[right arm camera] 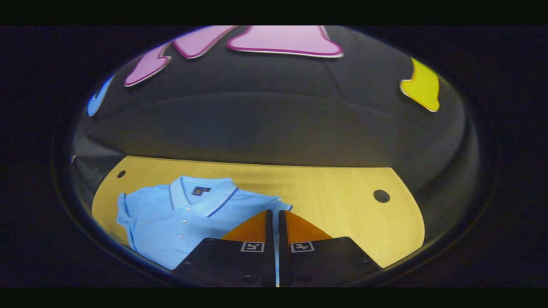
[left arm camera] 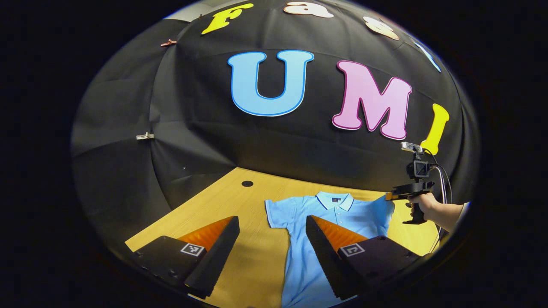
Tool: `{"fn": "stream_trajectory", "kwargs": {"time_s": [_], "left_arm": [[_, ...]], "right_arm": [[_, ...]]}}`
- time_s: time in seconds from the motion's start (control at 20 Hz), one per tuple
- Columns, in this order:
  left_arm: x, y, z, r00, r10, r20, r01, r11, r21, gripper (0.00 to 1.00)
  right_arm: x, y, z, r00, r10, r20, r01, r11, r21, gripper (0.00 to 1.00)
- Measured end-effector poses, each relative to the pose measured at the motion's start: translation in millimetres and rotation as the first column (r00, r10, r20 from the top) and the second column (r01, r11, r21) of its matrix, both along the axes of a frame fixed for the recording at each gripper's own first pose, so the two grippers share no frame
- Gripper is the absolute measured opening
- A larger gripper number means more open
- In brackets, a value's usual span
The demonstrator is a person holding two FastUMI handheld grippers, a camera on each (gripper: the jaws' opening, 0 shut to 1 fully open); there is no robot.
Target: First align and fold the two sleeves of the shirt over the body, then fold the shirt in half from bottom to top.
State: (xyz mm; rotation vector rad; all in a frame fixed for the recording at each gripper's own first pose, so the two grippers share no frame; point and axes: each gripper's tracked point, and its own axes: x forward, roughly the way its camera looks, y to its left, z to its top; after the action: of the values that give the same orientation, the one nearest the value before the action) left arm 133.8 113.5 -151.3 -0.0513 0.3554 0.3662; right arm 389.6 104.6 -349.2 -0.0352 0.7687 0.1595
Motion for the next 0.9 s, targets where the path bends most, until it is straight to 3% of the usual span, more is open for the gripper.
{"fn": "stream_trajectory", "kwargs": {"time_s": [0.05, 0.15, 0.2, 0.25, 0.3, 0.4, 0.45, 0.6, 0.75, 0.9], "left_arm": [[0, 1, -1, 1.0, 0.003, 0.004, -0.003, 1.0, -0.006, 0.99], [2, 7, -3, 1.0, 0.013, 0.011, -0.013, 1.0, -0.009, 0.99], [3, 11, -6, 1.0, 0.016, 0.014, -0.016, 1.0, -0.007, 0.99], [5, 14, -8, 1.0, 0.017, 0.014, -0.017, 1.0, -0.006, 0.99], [7, 18, -12, 1.0, 0.016, 0.015, -0.016, 1.0, -0.007, 0.99], [15, 28, -21, 1.0, 0.012, 0.011, -0.011, 1.0, -0.012, 0.96], [21, 33, -24, 1.0, 0.008, 0.008, -0.008, 1.0, -0.014, 0.99], [47, 49, -36, 1.0, -0.005, 0.014, 0.006, 1.0, -0.016, 0.99], [90, 59, -62, 0.999, -0.036, -0.001, 0.036, 0.997, -0.066, 0.99], [144, 79, -93, 0.999, -0.039, -0.03, 0.037, 0.998, -0.059, 0.99]], "right_arm": [[-8, 23, 4, 0.999, 0.052, 0.008, -0.052, 0.999, 0.006, 0.03], [-29, 69, 7, 0.987, 0.157, 0.018, -0.157, 0.988, 0.009, 0.35], [-41, 91, 9, 0.979, 0.201, 0.017, -0.202, 0.979, 0.02, 0.33], [-53, 108, 5, 0.971, 0.239, 0.012, -0.24, 0.97, 0.04, 0.41], [-65, 121, 4, 0.964, 0.267, 0.007, -0.267, 0.962, 0.054, 0.51], [-87, 135, 3, 0.95, 0.313, 0.005, -0.313, 0.948, 0.061, 0.87], [-95, 135, 3, 0.944, 0.329, 0.011, -0.329, 0.943, 0.049, 0.93], [-116, 122, 6, 0.94, 0.342, 0.014, -0.343, 0.939, 0.043, 0.98], [-125, 84, 14, 0.953, 0.302, 0.028, -0.303, 0.952, 0.035, 0.98], [-129, 44, 27, 0.969, 0.242, 0.059, -0.244, 0.969, 0.036, 0.96]]}}
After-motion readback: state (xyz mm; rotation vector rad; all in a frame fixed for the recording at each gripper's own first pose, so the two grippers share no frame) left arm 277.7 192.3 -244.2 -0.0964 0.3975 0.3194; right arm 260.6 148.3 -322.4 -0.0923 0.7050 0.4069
